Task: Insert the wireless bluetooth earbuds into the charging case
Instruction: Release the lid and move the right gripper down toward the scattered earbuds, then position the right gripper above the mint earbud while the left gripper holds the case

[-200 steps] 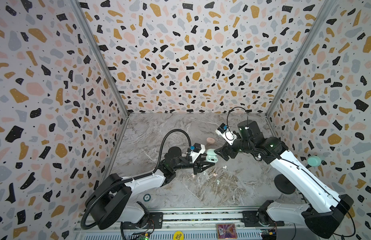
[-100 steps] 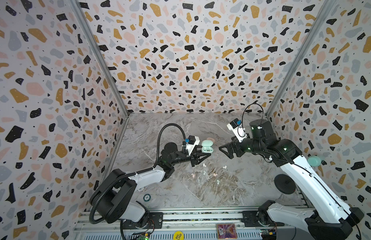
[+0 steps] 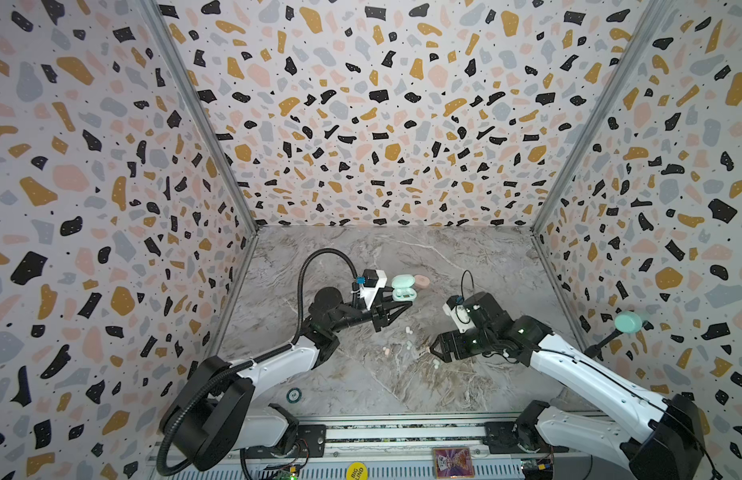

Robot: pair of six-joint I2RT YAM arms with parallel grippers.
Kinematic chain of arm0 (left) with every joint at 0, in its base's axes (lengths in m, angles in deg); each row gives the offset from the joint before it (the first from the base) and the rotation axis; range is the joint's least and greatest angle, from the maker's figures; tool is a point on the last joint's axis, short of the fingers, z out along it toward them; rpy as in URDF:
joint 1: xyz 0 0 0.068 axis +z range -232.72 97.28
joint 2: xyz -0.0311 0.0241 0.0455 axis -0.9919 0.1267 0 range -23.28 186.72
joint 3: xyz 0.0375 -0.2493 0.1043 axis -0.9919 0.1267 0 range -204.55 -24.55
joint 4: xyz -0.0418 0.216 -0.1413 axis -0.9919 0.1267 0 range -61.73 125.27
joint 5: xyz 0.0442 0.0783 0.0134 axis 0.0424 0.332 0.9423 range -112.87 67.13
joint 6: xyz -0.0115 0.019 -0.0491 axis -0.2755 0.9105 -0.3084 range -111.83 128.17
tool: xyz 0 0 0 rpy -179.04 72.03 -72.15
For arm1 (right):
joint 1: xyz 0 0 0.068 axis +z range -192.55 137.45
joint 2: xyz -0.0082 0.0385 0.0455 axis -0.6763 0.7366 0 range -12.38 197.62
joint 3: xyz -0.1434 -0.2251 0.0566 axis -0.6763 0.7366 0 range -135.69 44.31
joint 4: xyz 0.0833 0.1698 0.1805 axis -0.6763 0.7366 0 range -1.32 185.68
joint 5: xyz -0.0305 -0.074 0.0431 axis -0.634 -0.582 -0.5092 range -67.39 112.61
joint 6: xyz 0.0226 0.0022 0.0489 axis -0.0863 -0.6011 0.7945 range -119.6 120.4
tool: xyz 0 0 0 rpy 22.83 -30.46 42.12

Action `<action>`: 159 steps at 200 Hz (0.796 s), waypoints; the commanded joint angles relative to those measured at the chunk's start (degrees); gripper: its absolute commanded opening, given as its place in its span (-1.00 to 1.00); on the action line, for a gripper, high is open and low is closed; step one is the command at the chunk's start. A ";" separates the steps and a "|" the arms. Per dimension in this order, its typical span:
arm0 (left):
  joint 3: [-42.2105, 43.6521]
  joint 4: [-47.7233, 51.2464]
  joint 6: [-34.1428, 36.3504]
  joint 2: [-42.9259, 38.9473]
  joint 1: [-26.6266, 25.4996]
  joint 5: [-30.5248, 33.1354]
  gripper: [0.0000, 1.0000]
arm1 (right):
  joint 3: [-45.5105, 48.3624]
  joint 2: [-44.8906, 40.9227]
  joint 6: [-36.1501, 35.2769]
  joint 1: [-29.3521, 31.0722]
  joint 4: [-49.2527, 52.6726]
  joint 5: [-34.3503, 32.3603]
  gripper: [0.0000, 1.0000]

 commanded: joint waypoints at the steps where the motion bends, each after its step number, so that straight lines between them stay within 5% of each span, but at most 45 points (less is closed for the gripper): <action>1: 1.11 -0.75 0.14 -1.99 0.39 0.94 -0.56 | 2.54 2.85 8.03 2.56 -5.89 -5.47 0.67; 48: 2.56 0.95 0.42 -4.73 0.78 2.10 -0.56 | 3.90 10.44 14.56 6.35 -7.86 -13.21 0.30; 159: 3.81 2.60 1.12 -7.00 1.40 3.00 -0.57 | -1.87 23.86 17.36 9.93 0.08 -23.49 0.19</action>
